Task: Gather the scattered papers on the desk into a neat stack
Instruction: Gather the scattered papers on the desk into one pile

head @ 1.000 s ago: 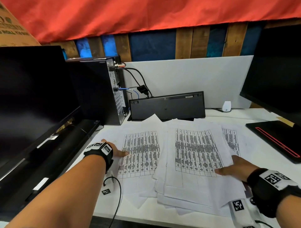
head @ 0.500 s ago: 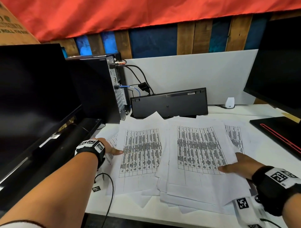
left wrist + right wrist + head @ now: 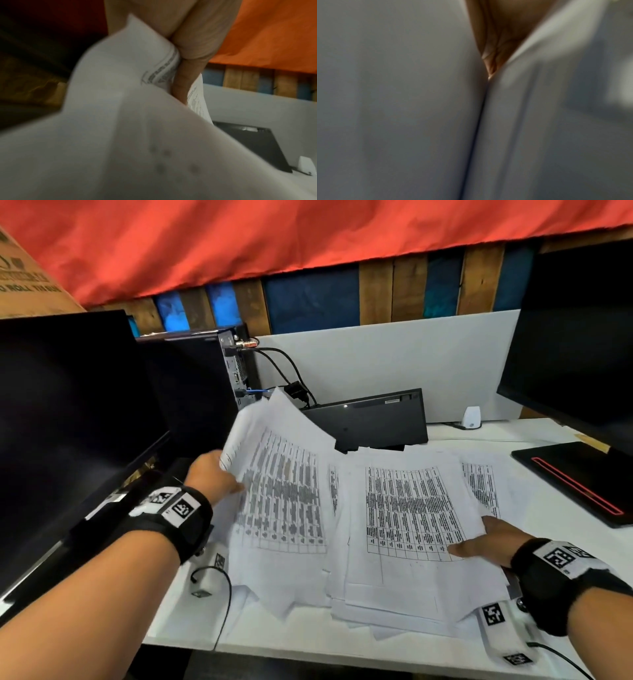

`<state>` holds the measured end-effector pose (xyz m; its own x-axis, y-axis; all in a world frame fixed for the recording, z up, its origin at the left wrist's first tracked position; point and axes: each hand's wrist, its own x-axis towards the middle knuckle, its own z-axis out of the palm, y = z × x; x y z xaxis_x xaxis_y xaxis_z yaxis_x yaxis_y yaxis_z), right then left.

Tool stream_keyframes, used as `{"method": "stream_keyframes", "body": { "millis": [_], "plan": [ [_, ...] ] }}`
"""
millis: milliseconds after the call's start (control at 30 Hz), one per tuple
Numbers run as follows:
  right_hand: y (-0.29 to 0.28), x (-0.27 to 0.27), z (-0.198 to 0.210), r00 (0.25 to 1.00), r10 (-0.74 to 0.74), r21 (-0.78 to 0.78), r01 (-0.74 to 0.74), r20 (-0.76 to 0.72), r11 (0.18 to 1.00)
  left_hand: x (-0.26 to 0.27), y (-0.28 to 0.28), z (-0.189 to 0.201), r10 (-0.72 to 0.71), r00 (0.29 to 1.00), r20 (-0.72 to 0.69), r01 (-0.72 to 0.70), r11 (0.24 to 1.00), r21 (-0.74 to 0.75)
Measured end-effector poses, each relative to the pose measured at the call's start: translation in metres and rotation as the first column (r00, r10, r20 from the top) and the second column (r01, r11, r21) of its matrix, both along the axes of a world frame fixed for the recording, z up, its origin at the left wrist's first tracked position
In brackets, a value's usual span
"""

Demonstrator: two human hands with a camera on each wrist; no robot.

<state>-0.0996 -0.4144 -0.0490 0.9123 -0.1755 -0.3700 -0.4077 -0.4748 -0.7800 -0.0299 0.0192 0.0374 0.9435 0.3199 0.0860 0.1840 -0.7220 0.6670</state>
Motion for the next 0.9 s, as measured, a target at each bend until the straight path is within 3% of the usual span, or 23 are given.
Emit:
{"method": "stream_keyframes", "body": {
  "millis": [100, 233, 433, 533, 633, 767, 833, 900],
  "plan": [
    [0.002, -0.001, 0.002, 1.0, 0.009, 0.008, -0.009, -0.001, 1.0, -0.004, 0.003, 0.048, -0.008, 0.985, 0.17, -0.004, 0.997, 0.073],
    [0.005, -0.005, 0.005, 1.0, 0.007, 0.033, -0.006, -0.014, 0.999, -0.014, 0.006, 0.109, -0.017, 0.943, 0.333, 0.006, 0.999, 0.034],
    [-0.011, 0.006, -0.015, 0.999, 0.002, 0.017, -0.001, -0.043, 1.0, -0.008, -0.003, 0.157, -0.045, 0.948, 0.315, 0.092, 0.987, -0.135],
    [-0.018, 0.015, -0.026, 0.999, -0.011, -0.01, 0.01, -0.051, 1.0, 0.003, -0.026, 0.139, -0.131, 0.969, 0.211, 0.173, 0.965, -0.196],
    [0.002, 0.001, 0.003, 0.997, -0.032, -0.089, 0.026, -0.069, 0.996, 0.012, -0.062, 0.089, -0.276, 0.961, 0.013, 0.27, 0.932, -0.242],
    [0.002, -0.003, 0.014, 0.99, -0.135, -0.094, 0.131, -0.043, 0.987, 0.019, -0.108, 0.012, -0.402, 0.869, -0.287, 0.408, 0.912, -0.042],
    [0.004, -0.006, 0.016, 0.979, -0.198, 0.007, 0.198, -0.041, 0.98, 0.014, -0.126, -0.013, -0.442, 0.808, -0.391, 0.493, 0.869, 0.037],
    [0.003, -0.005, 0.013, 0.988, -0.147, 0.118, 0.153, -0.051, 0.981, 0.01, -0.142, -0.023, -0.489, 0.749, -0.446, 0.545, 0.839, -0.005]
  ]
}}
